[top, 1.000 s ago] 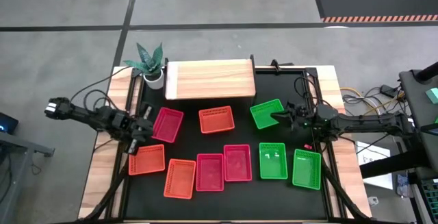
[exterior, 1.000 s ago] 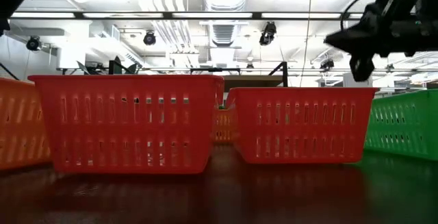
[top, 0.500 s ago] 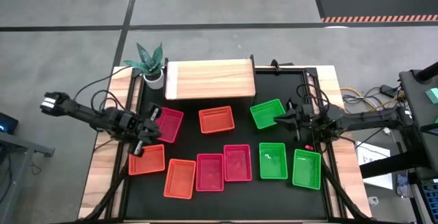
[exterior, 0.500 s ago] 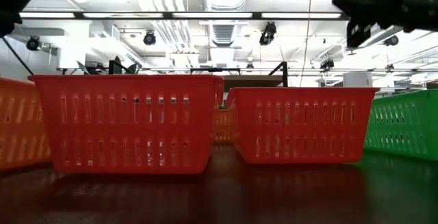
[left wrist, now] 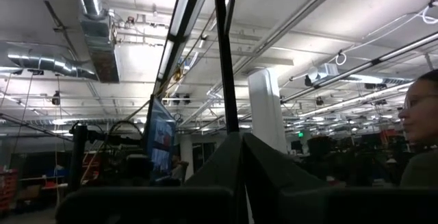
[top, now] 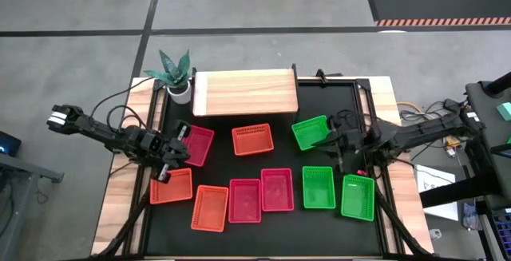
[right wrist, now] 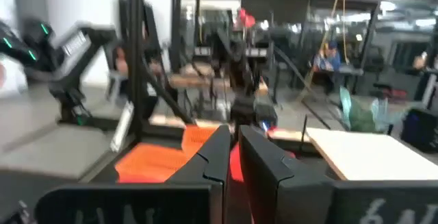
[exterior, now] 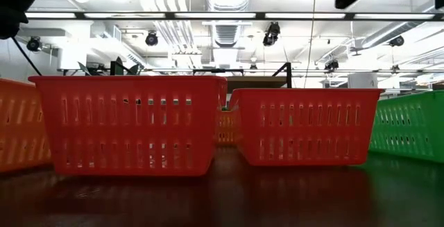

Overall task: Stack baskets on shelf by color
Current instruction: Put the bottom right red basket on the shelf

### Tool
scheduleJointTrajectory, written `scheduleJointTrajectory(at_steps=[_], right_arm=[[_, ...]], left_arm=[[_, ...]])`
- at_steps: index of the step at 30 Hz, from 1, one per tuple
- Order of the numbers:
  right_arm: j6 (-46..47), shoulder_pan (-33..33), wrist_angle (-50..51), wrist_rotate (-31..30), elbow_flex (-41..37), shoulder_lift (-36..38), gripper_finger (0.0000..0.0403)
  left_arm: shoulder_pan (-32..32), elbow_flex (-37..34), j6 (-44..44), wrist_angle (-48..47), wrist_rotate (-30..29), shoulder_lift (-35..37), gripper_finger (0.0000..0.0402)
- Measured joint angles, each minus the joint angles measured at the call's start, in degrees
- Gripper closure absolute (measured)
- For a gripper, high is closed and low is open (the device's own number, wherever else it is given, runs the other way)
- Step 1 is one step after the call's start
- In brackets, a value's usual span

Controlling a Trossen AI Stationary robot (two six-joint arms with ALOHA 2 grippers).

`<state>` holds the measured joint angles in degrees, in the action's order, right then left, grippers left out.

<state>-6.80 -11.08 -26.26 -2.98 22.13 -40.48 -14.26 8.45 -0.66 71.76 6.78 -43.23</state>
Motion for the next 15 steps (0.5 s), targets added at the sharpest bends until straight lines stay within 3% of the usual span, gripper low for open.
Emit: scheduleJointTrajectory(at_steps=[7,15], right_arm=[[-1.3,-7.1,4.7,-5.5,8.6,-10.7,0.0376],[9.0,-12.8,20.2,-9.4,18.9,-19.3,0.0376]], left_arm=[[0.0,0.0,-4.9,0.1,-0.1,0.0,0.0402],[0.0,0.0,-10.0,1.6,-0.1,1.4,0.0402]])
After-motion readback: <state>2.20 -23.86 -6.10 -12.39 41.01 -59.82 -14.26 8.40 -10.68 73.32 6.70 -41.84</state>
